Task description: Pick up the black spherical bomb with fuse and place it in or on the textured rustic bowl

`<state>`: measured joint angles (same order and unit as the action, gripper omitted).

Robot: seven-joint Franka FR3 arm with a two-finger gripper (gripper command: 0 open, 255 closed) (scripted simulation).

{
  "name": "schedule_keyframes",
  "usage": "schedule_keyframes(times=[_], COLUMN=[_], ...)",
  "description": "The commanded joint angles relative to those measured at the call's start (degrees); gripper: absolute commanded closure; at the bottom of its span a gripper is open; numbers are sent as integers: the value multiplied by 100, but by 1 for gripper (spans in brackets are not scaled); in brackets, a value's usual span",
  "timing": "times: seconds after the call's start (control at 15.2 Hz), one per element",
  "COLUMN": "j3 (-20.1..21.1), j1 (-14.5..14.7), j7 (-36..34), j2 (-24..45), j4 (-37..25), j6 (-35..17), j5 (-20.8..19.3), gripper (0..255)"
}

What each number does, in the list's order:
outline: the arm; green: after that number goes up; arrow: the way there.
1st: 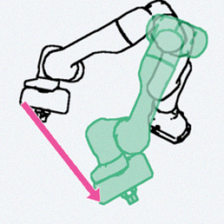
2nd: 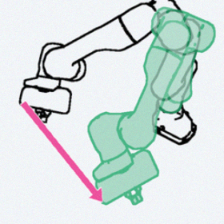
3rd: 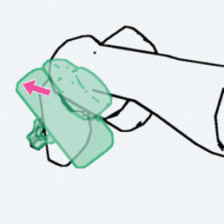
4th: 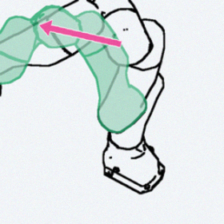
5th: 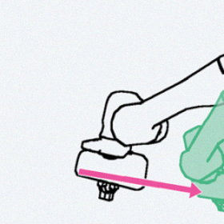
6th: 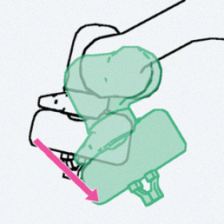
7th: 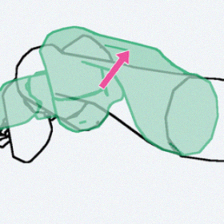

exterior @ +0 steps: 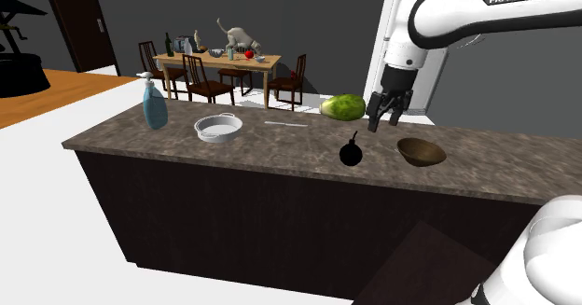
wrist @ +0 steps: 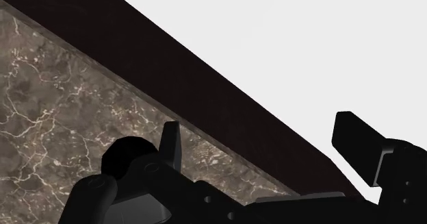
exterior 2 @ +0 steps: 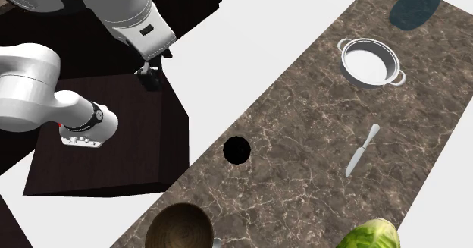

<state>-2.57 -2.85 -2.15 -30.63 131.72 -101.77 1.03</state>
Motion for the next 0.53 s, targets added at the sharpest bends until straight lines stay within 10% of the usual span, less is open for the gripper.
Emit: schedule_keyframes(times=[0.0,0.46], j3=[-117,-554], j1=[-58,-251], j7=[84,470], j2=[323,1581], j4=[-63,-538], j6=[-268,-1033], j5=[-9,79], gripper=[0,0])
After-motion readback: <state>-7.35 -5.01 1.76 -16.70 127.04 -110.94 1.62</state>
